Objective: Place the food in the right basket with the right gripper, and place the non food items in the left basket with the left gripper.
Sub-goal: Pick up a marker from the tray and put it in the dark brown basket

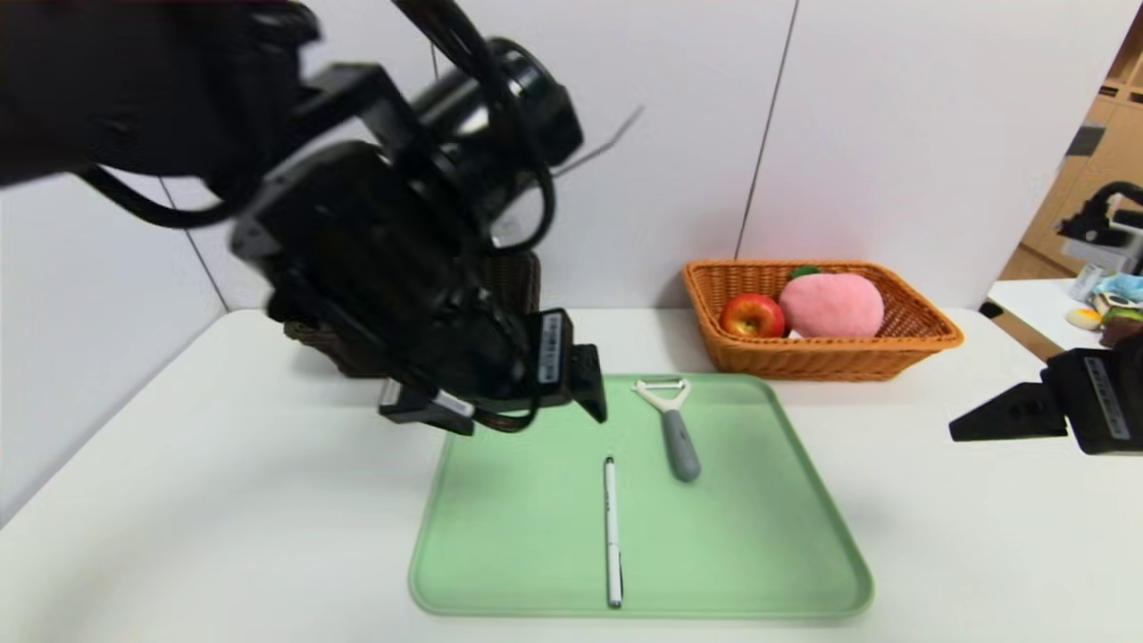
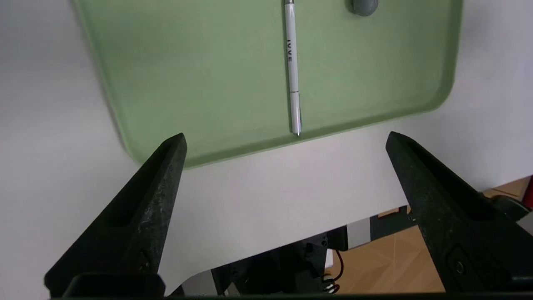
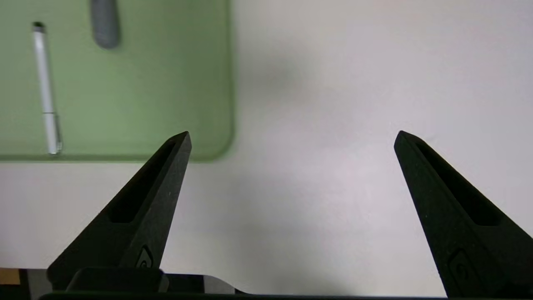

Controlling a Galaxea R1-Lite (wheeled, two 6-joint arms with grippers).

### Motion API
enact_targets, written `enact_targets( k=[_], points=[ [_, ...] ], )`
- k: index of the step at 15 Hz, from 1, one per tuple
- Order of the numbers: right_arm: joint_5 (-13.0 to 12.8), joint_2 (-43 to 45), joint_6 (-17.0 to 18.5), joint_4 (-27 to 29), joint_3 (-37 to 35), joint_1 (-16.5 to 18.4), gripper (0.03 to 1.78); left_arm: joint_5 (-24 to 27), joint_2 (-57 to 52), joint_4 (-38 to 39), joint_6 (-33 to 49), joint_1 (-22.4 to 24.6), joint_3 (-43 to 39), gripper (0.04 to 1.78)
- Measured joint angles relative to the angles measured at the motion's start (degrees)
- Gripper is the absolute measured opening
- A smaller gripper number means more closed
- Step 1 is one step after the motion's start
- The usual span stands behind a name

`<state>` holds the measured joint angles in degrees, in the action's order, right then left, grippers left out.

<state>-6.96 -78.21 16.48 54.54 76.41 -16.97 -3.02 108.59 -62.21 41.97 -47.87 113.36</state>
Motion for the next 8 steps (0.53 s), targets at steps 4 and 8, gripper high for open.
enact_targets(
  k=[4, 8],
  points=[
    [0.99, 1.49, -1.38, 0.02, -5.39, 3.02, 1.69, -0.48, 8.11, 3.54, 1.74, -2.97, 0.48, 1.69],
    [2.0, 2.04, -1.29, -0.11, -6.73, 3.69, 1.69, -0.56, 12.43, 3.64, 1.82, -3.83, 0.52, 1.69]
  ],
)
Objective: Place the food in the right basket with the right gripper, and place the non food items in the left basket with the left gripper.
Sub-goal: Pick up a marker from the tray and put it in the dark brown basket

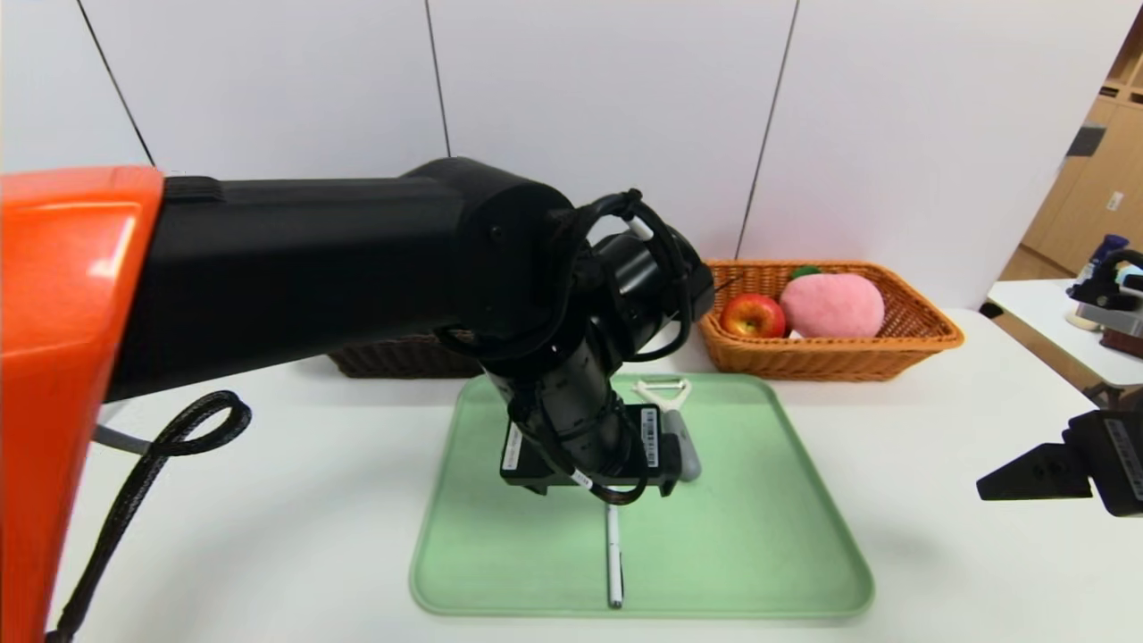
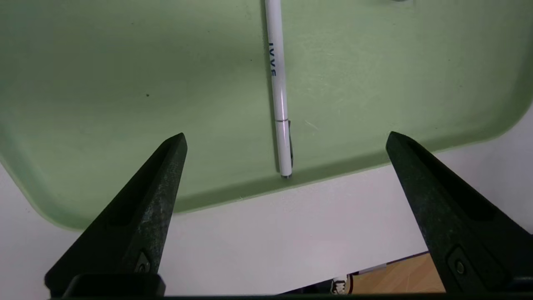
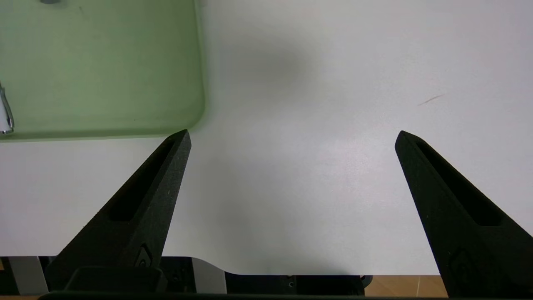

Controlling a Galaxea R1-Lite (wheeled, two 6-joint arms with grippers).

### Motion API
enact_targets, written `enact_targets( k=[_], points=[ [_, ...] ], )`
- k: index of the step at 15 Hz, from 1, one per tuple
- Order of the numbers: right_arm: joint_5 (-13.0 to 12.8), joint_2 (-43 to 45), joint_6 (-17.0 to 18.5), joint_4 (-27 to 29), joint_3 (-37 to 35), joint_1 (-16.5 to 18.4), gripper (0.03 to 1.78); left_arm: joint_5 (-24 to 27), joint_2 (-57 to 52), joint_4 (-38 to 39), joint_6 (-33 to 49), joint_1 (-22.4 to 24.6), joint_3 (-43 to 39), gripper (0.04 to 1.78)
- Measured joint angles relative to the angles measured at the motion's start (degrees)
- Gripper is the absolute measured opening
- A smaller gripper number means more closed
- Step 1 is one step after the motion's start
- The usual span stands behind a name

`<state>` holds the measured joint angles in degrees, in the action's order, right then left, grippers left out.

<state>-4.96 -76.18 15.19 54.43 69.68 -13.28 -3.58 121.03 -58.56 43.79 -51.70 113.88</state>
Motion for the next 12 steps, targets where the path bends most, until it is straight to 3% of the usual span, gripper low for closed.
enact_targets(
  k=[5, 8, 10, 12],
  points=[
    [0.76, -0.91, -0.87, -1.38, -1.35, 0.82, 1.69, -1.16, 3.01, -0.11, -0.35, -0.06, 0.0, 1.69],
    [3.4, -1.52, -3.18, -10.12, -3.47, 0.82, 1.69, -1.29, 4.13, 0.33, -0.52, -0.06, 0.0, 1.69],
    [3.54, -1.83, -6.49, -17.8, -5.71, 0.74, 1.69, -1.29, 4.8, 0.33, -0.46, -0.06, 0.01, 1.69],
    [3.45, -2.32, -7.17, -21.44, -6.9, 0.49, 1.69, -1.29, 5.33, 0.2, -0.6, -0.06, 0.01, 1.69]
  ],
)
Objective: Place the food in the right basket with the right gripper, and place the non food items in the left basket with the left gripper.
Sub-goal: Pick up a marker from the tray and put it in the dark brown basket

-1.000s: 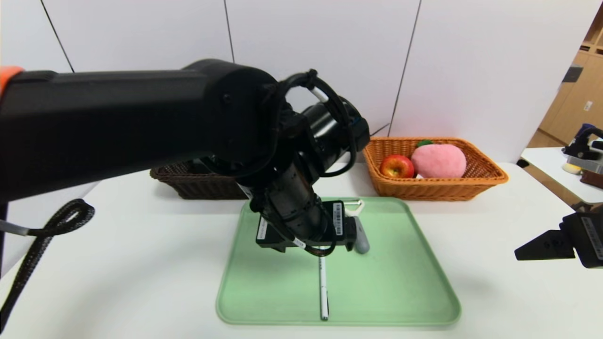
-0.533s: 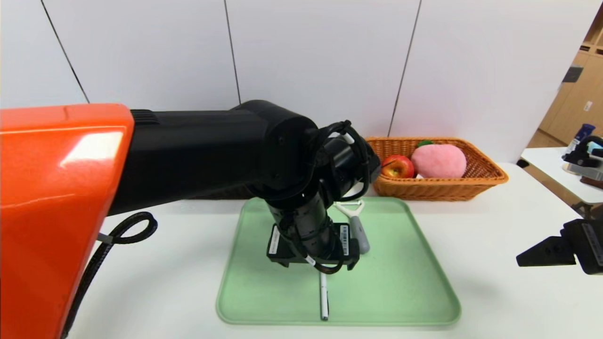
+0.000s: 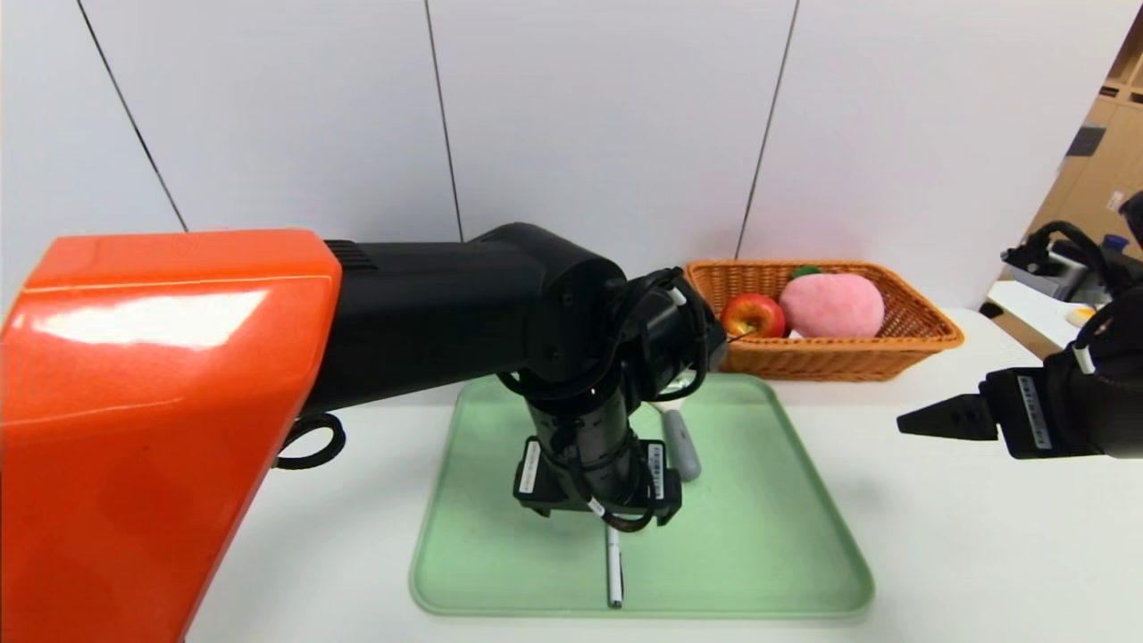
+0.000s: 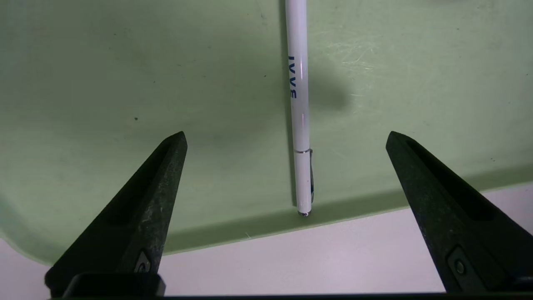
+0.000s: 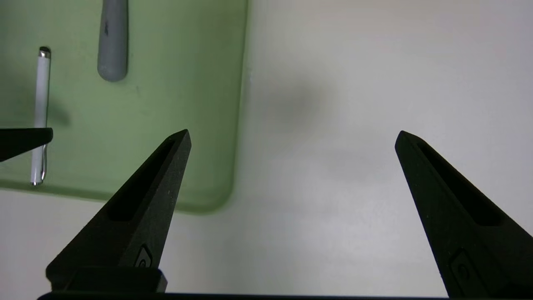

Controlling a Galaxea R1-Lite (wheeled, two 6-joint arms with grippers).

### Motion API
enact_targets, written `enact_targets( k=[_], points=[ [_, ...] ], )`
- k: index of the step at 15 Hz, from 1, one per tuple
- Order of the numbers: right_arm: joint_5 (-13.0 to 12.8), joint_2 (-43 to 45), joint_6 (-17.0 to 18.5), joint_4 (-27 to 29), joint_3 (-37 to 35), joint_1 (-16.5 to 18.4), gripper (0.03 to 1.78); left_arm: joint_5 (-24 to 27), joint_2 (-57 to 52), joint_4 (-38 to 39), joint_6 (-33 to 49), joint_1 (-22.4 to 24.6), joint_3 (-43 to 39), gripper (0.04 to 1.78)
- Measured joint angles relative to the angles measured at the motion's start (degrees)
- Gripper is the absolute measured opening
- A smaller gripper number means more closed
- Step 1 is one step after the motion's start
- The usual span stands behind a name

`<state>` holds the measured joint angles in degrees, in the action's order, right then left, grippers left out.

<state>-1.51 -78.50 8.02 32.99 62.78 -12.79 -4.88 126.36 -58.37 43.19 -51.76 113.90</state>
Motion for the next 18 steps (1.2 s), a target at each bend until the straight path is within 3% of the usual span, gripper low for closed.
enact_targets(
  k=[6, 18],
  points=[
    [-0.05, -0.13, 0.0, -0.11, -2.32, 0.12, 1.69, -2.36, 1.49, -0.59, -3.69, -0.17, 0.0, 1.69],
    [0.04, 0.85, -0.15, -0.16, -3.78, 0.09, 1.7, -2.39, 2.78, -0.78, -4.83, -2.07, 0.05, 1.69]
  ],
)
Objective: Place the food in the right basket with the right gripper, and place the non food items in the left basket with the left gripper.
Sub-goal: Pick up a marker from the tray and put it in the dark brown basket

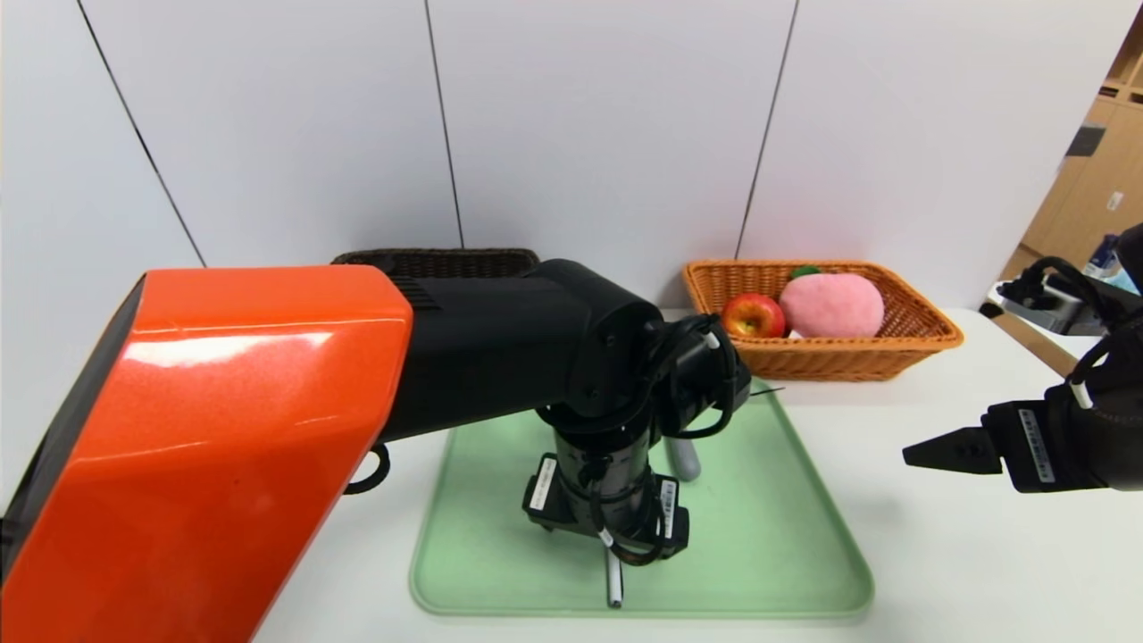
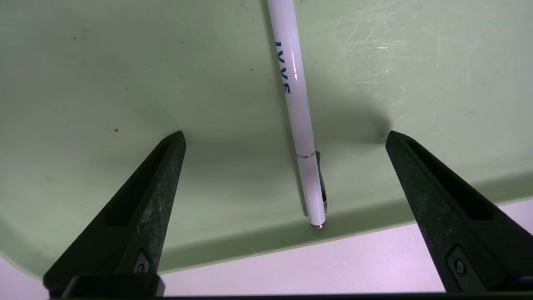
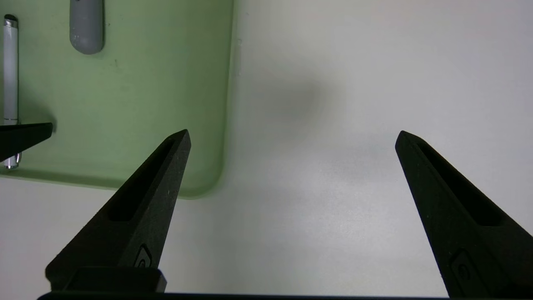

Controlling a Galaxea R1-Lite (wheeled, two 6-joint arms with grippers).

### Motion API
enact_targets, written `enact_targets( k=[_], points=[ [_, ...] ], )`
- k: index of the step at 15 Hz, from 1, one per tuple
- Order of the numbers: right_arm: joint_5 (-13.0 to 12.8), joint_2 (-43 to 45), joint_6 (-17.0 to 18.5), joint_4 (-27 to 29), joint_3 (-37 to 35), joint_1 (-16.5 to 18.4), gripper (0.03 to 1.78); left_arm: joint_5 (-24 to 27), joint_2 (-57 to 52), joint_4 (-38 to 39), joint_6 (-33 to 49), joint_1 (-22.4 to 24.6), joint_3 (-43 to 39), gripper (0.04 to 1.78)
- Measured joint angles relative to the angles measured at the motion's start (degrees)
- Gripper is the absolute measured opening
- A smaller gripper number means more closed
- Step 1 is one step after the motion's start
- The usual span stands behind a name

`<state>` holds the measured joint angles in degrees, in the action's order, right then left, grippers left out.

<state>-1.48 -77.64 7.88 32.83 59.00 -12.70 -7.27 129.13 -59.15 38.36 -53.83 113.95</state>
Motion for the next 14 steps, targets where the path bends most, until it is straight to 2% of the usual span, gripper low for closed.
enact_targets(
  k=[6, 9, 13, 14],
  points=[
    [0.16, 0.6, -0.09, -0.06, -0.11, -0.35, 1.7, -0.12, 0.28, -0.16, 0.0, -0.1, 0.02, 1.69],
    [0.22, 1.18, -0.11, -0.09, 0.1, -0.5, 1.7, -2.21, 0.69, -0.63, -0.59, -0.11, 0.0, 1.2],
    [0.33, 1.99, -0.17, -0.06, 0.09, -0.85, 1.7, -2.93, 0.99, -0.63, -1.63, -0.35, 0.0, 0.8],
    [0.33, 2.21, -0.28, -0.01, 0.01, -1.05, 1.7, -2.93, 1.07, -0.49, -1.68, -0.38, -0.02, 0.55]
  ],
)
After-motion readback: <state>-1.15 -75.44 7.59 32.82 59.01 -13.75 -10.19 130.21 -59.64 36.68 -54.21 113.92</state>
